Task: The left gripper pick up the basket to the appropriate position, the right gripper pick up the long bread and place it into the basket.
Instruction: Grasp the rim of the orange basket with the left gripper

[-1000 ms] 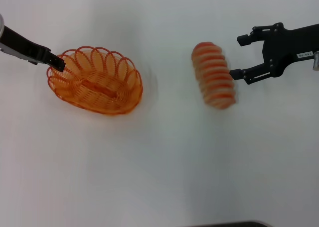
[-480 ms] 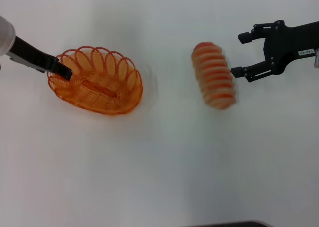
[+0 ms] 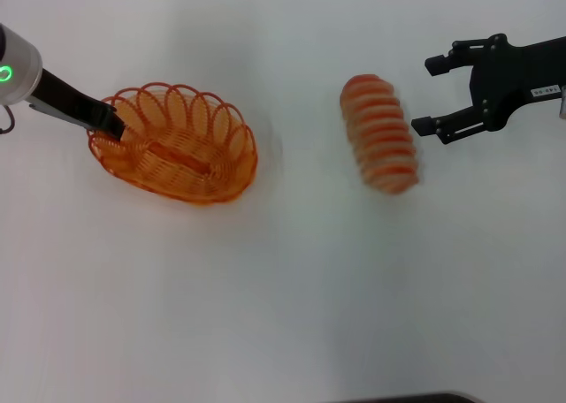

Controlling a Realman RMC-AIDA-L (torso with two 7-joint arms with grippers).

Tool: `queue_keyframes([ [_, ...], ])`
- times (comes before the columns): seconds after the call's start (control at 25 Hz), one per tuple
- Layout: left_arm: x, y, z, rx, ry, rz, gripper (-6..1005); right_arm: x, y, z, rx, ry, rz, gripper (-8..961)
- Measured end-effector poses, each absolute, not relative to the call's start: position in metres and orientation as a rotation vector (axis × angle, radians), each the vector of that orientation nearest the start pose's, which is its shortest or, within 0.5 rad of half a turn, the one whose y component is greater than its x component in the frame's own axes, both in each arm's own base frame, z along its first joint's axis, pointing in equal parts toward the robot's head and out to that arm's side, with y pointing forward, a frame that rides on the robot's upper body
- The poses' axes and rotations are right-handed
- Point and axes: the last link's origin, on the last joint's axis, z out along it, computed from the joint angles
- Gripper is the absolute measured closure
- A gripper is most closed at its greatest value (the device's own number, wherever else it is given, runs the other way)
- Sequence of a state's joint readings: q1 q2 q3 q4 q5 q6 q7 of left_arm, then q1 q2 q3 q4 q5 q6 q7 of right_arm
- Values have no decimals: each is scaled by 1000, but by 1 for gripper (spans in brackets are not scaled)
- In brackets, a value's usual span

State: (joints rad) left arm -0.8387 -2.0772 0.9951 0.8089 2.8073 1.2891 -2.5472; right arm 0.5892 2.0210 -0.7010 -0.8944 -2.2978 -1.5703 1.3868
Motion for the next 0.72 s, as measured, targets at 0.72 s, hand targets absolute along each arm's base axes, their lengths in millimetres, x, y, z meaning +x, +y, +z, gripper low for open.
queue_keyframes([
  [0.72, -223, 414, 5, -2252, -1381, 351, 869, 266, 358, 49, -2799, 314, 165, 24],
])
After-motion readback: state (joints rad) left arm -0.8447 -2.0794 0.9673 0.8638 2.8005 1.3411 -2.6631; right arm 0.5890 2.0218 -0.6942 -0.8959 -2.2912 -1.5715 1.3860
